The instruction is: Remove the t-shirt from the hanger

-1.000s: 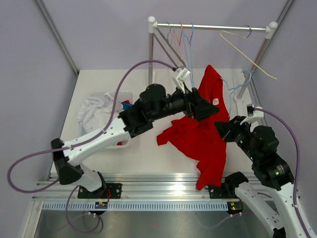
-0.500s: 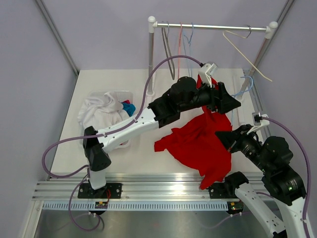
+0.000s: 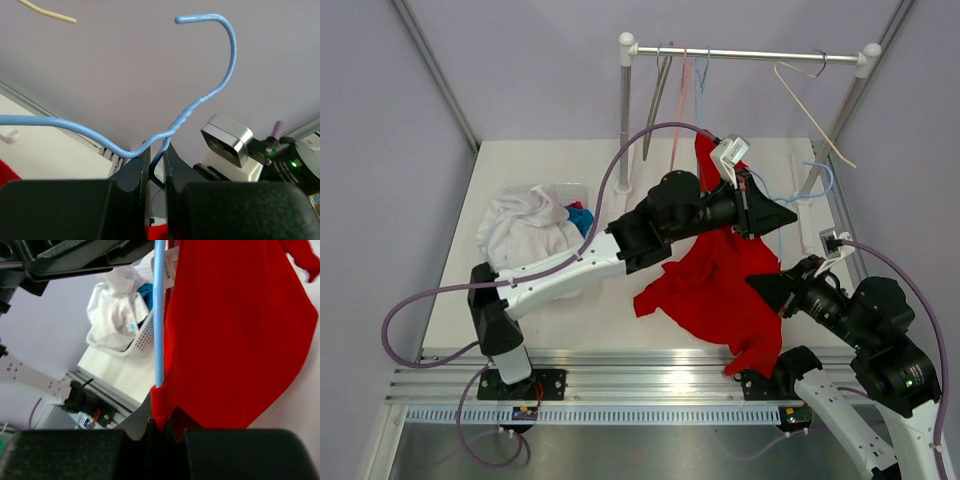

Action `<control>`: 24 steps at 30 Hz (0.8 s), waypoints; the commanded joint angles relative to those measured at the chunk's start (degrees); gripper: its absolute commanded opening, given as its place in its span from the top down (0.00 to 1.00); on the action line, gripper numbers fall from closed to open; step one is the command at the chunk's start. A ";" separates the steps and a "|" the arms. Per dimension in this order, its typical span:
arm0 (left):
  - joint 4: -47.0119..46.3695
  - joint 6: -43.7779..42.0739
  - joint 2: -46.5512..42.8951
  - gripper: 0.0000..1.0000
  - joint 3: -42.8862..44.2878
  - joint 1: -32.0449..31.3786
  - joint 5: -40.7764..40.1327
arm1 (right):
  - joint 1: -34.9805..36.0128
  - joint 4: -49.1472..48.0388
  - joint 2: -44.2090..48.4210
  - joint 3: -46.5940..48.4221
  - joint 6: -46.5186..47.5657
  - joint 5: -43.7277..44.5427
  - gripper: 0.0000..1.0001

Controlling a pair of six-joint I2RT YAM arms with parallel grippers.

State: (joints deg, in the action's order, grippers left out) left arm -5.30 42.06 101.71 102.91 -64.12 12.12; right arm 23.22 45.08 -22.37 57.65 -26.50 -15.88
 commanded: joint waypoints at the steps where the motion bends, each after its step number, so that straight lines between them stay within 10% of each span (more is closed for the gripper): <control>1: -8.92 -4.09 -9.06 1.00 -4.55 0.31 -2.97 | 0.42 -1.84 1.45 3.61 0.49 -6.26 0.97; 9: -13.15 -6.90 -22.25 1.00 -13.87 0.31 -7.54 | 0.42 -5.09 1.80 3.26 -0.92 -13.20 0.15; 24: -19.22 -11.65 -29.46 1.00 -14.32 2.50 -14.40 | 0.51 -7.72 -1.62 -0.60 -1.80 -28.68 0.03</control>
State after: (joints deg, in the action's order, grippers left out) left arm -17.15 33.39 75.05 87.92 -62.41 1.15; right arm 23.53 38.50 -22.20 58.57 -27.44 -38.39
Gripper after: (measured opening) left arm 0.123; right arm 0.975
